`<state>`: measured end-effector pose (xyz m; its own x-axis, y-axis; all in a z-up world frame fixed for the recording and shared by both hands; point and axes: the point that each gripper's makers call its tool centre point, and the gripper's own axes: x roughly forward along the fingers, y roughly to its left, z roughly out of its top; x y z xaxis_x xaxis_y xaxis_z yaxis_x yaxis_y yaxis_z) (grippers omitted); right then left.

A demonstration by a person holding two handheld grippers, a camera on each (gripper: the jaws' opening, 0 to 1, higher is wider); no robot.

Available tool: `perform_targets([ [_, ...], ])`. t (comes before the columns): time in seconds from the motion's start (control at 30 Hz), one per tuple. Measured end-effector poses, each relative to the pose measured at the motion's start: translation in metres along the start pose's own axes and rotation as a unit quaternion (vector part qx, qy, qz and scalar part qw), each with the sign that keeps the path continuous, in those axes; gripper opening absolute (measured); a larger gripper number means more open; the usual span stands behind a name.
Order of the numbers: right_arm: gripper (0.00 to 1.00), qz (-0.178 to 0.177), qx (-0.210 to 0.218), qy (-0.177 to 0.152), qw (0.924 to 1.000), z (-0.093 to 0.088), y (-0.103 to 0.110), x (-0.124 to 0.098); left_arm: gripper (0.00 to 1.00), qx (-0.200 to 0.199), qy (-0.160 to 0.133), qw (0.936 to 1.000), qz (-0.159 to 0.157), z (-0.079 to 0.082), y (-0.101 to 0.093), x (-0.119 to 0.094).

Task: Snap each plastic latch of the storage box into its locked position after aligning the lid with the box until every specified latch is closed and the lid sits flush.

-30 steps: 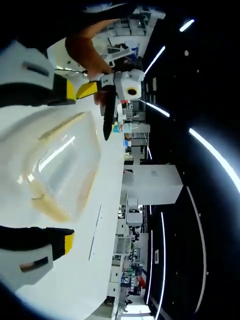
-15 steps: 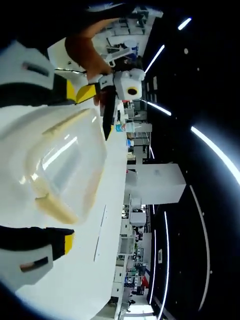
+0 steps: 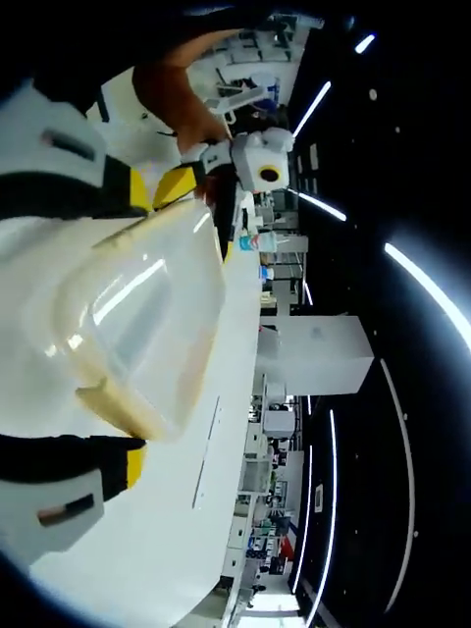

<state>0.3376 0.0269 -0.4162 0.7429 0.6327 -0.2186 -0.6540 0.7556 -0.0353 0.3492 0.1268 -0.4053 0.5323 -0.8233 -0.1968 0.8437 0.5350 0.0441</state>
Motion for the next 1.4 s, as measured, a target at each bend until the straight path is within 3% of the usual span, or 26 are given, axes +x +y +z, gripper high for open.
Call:
perform_targets([
  [0.23, 0.9, -0.005, -0.004, 0.007, 1.0, -0.0006, -0.0002, 0.0005, 0.8, -0.001, 0.016, 0.9998, -0.006, -0.0003, -0.0001, 0.0004],
  [0.63, 0.88, -0.003, -0.002, 0.017, 0.9998, -0.0016, 0.0001, 0.001, 0.77, 0.003, 0.016, 0.9999, -0.005, -0.0009, -0.0007, 0.0014],
  [1.4, 0.88, -0.008, 0.0, 0.003, 1.0, -0.0033, 0.0022, 0.0038, 0.74, -0.019, 0.012, 0.9997, -0.009, -0.0031, -0.0003, 0.0044],
])
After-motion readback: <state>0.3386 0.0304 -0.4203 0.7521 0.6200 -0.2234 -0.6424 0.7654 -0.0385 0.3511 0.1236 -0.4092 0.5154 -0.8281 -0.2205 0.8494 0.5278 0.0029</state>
